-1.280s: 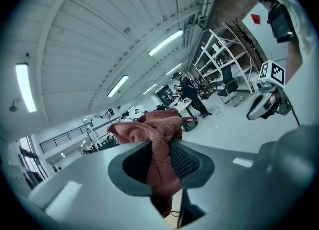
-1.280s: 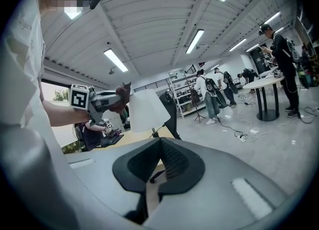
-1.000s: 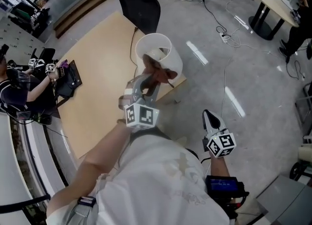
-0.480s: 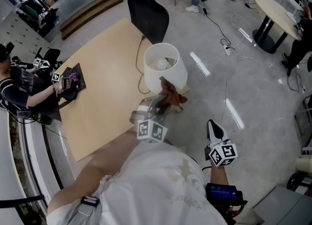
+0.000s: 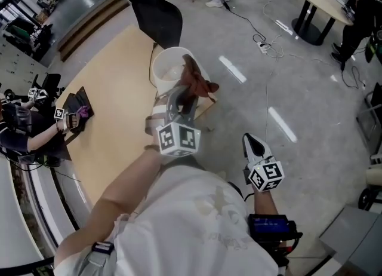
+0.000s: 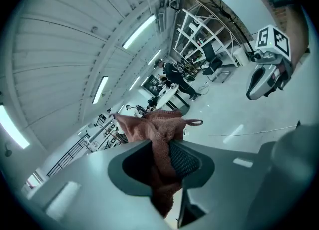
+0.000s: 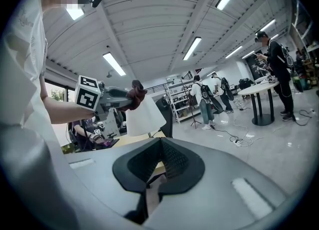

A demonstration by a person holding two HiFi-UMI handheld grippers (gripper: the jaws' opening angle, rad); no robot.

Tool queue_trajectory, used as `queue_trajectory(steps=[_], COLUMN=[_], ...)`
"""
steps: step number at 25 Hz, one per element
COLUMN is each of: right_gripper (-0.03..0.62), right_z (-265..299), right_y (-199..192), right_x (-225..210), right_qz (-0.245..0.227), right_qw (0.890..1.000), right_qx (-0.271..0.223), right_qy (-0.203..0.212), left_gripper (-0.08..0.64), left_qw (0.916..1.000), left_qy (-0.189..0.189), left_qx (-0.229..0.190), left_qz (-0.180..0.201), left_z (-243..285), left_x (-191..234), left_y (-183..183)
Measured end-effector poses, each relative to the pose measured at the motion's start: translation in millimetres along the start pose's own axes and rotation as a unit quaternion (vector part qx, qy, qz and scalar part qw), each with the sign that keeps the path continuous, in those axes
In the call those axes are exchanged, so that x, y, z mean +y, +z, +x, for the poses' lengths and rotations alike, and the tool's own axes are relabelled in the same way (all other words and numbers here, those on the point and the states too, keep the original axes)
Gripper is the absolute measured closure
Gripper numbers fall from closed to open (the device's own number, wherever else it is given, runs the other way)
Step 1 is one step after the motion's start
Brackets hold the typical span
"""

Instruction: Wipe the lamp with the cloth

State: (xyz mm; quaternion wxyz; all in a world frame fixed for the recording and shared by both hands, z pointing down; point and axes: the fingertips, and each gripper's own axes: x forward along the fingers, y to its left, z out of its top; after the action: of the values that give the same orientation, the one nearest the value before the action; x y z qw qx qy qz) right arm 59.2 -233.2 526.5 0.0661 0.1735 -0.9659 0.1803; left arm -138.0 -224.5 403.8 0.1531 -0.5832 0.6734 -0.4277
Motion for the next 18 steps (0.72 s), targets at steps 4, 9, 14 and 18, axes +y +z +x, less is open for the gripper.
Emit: queue_trajectory(steps=[4, 9, 14, 18], right_gripper=[0.578, 0.578, 0.578, 0.578], right_z=[-5, -11, -19, -26], right_y=[-2, -7, -4, 0], right_x=[-9, -18, -25, -31], right_qz=[0.017, 0.025, 0.026, 0.025], right_qw=[1.0, 0.999, 0.999, 0.999], right_qx=[-0.005, -0.005, -0.013, -0.015], right_qy=[-0.009, -0.021, -0.029, -0.033], left_gripper=[0.451, 0.451, 0.453, 0.453], left_qw=[0.9992, 0.9902, 0.9845, 0.9747], left_qy=[-0.032, -0.123, -0.165, -0.216], left_qx=[0.022, 0.064, 0.04, 0.006], left_qz=[0.01, -0.013, -0.045, -0.058], left_z=[17, 30, 13, -1], left_x=[-34, -92, -76, -21], left_y=[-11, -43, -20, 19])
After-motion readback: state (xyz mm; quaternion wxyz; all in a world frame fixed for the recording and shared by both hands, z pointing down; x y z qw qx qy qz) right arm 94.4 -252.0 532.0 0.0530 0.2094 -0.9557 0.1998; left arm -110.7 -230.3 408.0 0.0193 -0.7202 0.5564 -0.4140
